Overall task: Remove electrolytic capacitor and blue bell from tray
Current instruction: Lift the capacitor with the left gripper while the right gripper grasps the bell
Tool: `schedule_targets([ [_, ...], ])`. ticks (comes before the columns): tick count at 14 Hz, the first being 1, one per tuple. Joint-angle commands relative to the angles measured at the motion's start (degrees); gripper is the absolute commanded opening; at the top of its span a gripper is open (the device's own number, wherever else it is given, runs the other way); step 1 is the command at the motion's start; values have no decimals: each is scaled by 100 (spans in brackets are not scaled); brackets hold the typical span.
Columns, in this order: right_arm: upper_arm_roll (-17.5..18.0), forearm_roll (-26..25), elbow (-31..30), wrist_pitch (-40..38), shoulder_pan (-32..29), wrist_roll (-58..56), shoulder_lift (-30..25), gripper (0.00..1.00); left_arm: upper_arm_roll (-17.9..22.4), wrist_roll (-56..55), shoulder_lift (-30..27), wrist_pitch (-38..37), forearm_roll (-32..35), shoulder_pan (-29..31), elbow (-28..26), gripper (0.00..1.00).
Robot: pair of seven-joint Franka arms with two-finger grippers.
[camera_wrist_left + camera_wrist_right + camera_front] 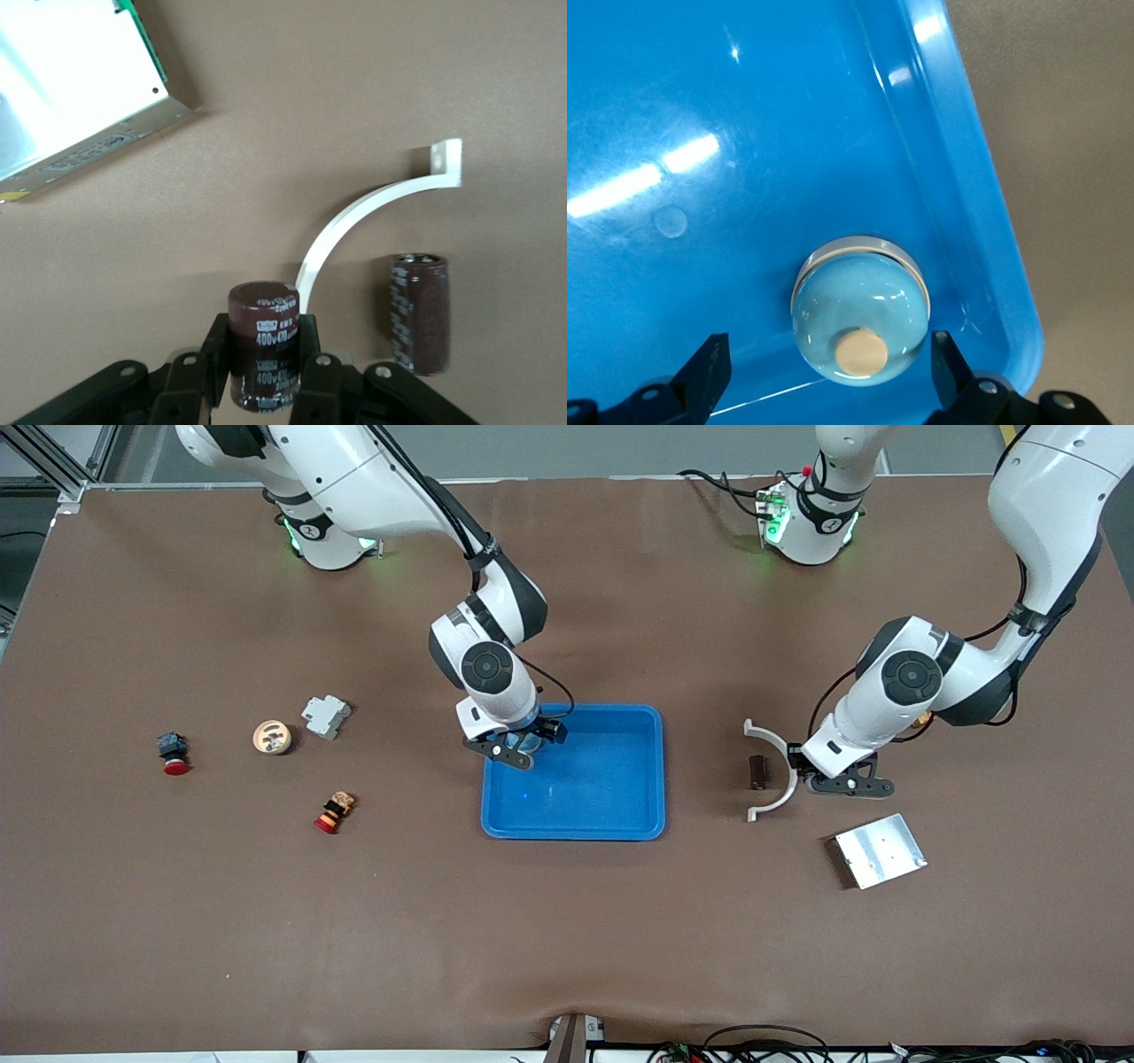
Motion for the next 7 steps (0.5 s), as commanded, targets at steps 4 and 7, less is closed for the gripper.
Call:
schedule_targets([
  [4,-60,47,98,0,15,20,55,72,-109,70,-132,391,478,381,-391,0],
  [7,-60,47,98,-61,24,-6,55,55,-91,61,-71,567,637,469,-462,0],
])
